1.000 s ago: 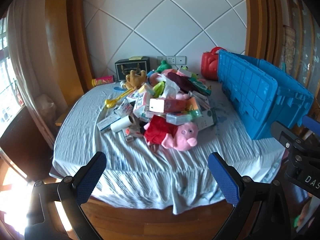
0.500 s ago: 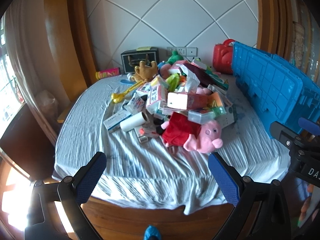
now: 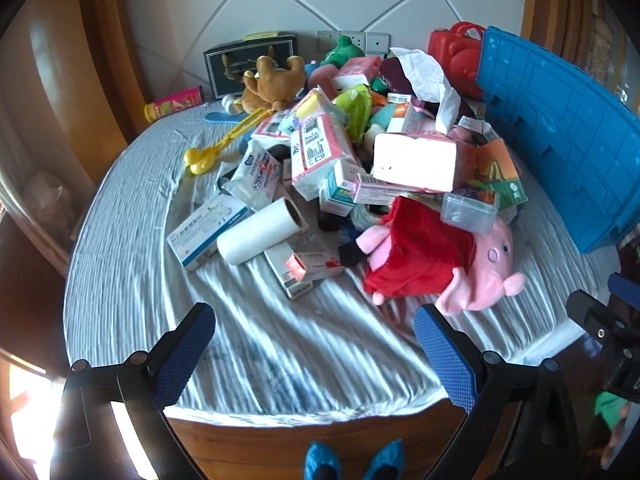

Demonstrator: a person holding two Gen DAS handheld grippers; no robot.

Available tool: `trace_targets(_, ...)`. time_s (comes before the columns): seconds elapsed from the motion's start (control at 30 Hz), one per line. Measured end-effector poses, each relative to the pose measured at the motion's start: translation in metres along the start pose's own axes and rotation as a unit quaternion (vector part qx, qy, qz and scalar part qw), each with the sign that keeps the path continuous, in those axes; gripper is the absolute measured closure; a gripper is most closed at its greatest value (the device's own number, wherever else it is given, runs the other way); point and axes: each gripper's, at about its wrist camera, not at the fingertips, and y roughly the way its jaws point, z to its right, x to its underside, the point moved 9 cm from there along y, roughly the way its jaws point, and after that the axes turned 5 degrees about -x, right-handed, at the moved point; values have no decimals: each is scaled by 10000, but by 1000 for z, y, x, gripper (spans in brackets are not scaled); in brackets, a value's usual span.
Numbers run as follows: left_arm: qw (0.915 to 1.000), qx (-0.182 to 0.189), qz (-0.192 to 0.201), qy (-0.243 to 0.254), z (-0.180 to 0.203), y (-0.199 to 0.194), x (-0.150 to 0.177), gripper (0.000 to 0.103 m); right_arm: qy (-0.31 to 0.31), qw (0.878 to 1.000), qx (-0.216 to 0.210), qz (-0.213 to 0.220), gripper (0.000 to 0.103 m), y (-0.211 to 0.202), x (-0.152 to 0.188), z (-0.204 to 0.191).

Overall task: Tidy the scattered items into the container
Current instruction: 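Grasp the pink pig plush with the left tool while the right tool grasps a white tissue pack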

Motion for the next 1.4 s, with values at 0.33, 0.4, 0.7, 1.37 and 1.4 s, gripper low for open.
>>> trace_targets(0.33, 9970, 207, -729, 158, 42, 85, 9, 16, -66, 9988, -167, -465, 0, 67, -10, 25)
trace_targets(0.4, 9970, 299, -714, 26, 43, 85, 2, 16, -28, 9984, -171, -538, 0, 75, -9, 29)
trace_targets(0.7, 9981, 312, -515, 156, 78, 97, -36, 13, 114, 9978, -154, -641, 0, 85, -11, 52)
trace_targets(1.37, 9921, -37, -1255, -68, 51, 121, 23, 53, 57, 9948, 603, -813, 5, 129, -16, 112)
trace_targets(1.4, 9918, -64, -1273, -92, 52, 125, 23, 53, -45, 9952, 420, -887, 5, 134, -14, 104)
